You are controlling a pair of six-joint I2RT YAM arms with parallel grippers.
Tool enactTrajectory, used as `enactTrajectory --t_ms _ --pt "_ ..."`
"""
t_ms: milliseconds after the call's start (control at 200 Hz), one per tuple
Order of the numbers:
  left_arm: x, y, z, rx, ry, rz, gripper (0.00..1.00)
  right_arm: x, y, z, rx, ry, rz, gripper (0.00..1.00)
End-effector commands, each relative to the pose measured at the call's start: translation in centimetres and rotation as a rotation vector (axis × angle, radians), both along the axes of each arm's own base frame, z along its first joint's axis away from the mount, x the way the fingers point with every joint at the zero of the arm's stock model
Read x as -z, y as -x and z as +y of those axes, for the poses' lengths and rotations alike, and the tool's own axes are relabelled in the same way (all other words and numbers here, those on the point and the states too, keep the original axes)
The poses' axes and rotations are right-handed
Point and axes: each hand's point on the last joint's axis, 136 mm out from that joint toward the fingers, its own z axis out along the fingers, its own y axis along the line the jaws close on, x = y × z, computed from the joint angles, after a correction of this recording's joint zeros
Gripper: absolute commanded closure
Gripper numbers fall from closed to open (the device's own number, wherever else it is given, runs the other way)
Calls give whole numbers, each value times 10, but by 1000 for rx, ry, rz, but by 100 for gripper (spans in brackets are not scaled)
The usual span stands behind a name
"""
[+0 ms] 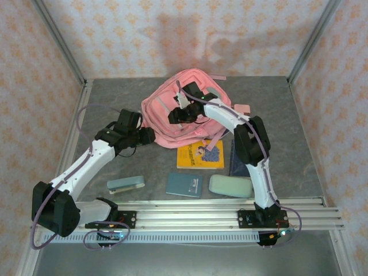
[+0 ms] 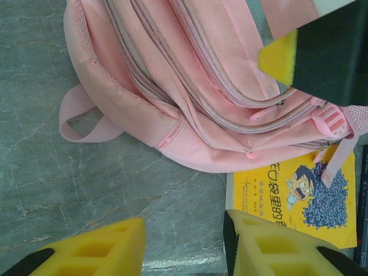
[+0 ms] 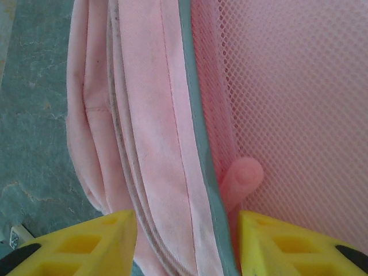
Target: Pack books, pencil case, and school supplies into a backpack
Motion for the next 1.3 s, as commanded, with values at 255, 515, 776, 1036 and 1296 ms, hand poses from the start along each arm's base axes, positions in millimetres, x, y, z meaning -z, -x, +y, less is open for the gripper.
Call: enactTrajectory --t_ms 255,515,776,1036,1296 --pt "-3 -1 0 25 -9 -9 60 5 13 17 -51 -69 99 85" --pt "-27 -1 -7 80 5 -58 60 -106 -17 7 100 -229 -70 100" --pt "-41 2 -19 160 -54 -95 63 -193 -35 -8 245 -524 37 100" --pt "-56 -8 -47 261 -205 -134 61 -246 -39 -12 274 -702 104 100" --pt "-66 -25 -55 300 -333 -160 59 -253 -35 -11 263 -715 121 100"
